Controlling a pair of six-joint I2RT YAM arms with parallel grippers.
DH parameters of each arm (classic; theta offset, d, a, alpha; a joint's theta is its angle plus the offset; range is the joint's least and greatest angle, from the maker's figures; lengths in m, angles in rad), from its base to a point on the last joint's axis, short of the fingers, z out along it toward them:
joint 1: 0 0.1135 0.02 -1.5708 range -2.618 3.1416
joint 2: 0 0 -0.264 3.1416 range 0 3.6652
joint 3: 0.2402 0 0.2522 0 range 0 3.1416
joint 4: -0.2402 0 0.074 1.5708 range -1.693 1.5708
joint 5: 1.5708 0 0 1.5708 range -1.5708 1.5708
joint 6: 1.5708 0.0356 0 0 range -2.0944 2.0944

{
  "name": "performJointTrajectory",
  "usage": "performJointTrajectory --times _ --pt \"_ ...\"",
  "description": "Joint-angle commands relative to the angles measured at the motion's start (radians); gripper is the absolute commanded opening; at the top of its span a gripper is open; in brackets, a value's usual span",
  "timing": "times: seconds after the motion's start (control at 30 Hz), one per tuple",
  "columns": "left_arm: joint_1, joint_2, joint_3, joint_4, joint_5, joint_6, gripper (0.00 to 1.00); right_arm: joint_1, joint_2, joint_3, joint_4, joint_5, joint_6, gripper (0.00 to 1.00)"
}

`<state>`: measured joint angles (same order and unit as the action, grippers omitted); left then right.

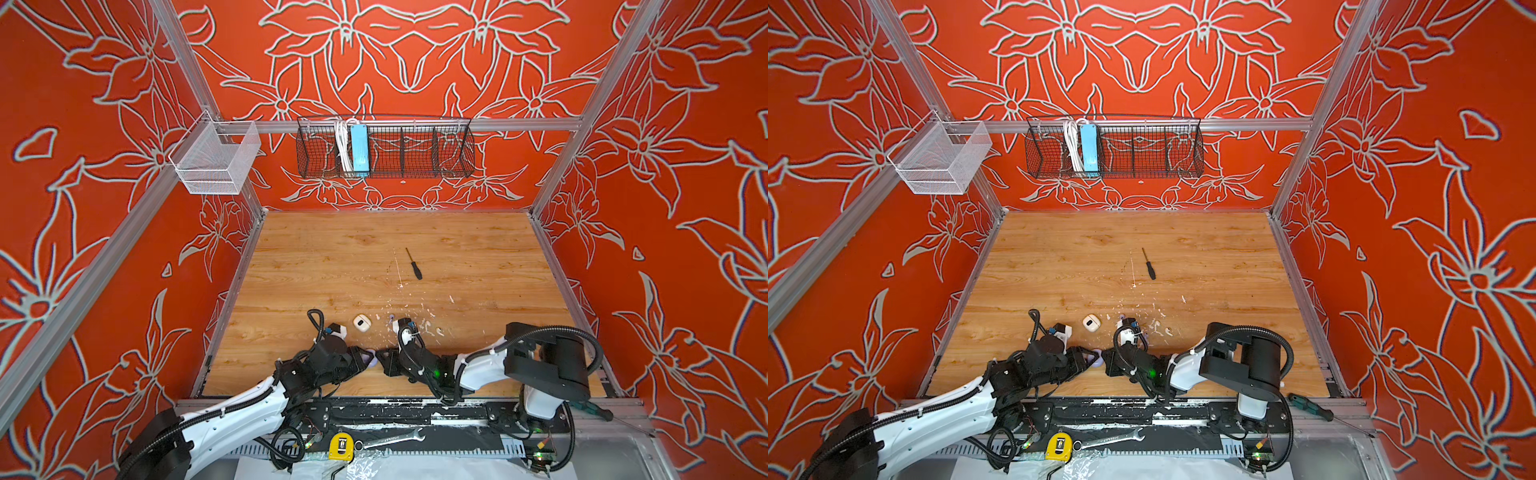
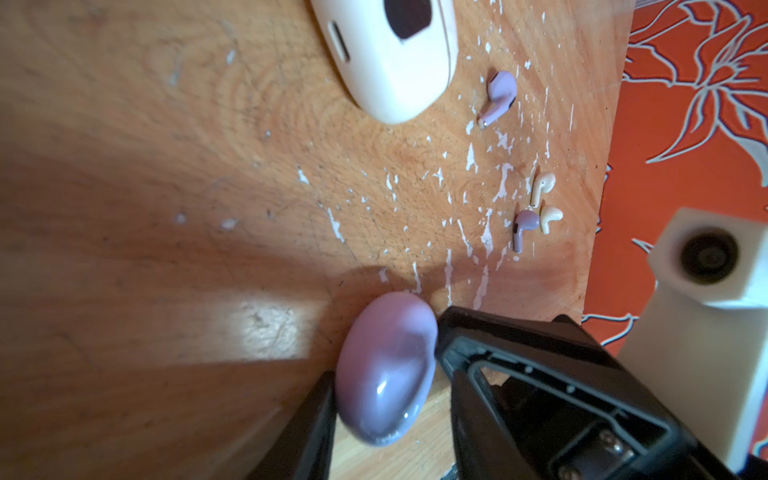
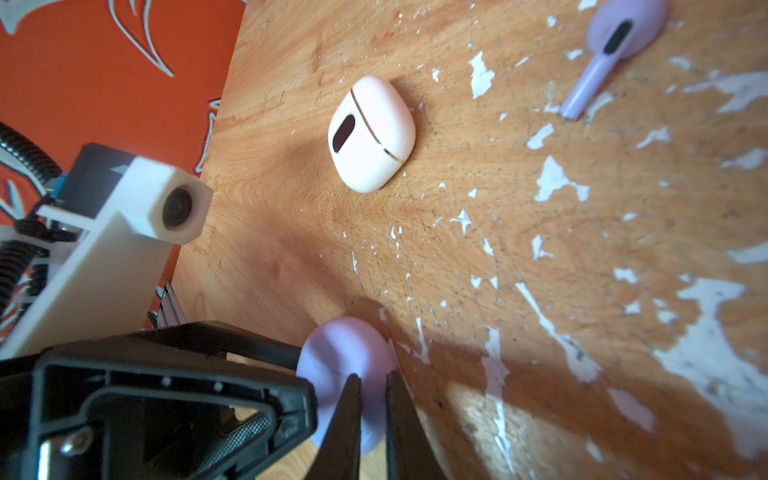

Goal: Insert the wireless bluetooth earbuds into the charging case

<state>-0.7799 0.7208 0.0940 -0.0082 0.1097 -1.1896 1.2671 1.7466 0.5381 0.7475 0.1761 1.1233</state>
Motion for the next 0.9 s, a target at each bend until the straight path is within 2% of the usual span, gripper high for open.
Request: performJointTrajectory --times 0.0,0.4,0.7,0.87 --pt "0.000 -0.015 -0.050 -0.090 -0.010 -0.018 0.44 0.004 0.028 -0.018 -0.016 0.014 0.032 0.14" --pt "0.000 -0.087 -0.086 -0.069 -0.028 -0.047 0.40 0.010 0.024 -0.025 -0.019 0.031 0.043 0.12" --pt "0.001 -0.020 -0.071 0.001 -0.009 -0.039 0.40 0.011 0.036 -0.023 -0.012 0.028 0.051 0.12" --pt "0.001 0.022 -0.069 0.042 0.004 -0.038 0.34 0.014 0.056 -0.024 0.010 0.027 0.059 0.11"
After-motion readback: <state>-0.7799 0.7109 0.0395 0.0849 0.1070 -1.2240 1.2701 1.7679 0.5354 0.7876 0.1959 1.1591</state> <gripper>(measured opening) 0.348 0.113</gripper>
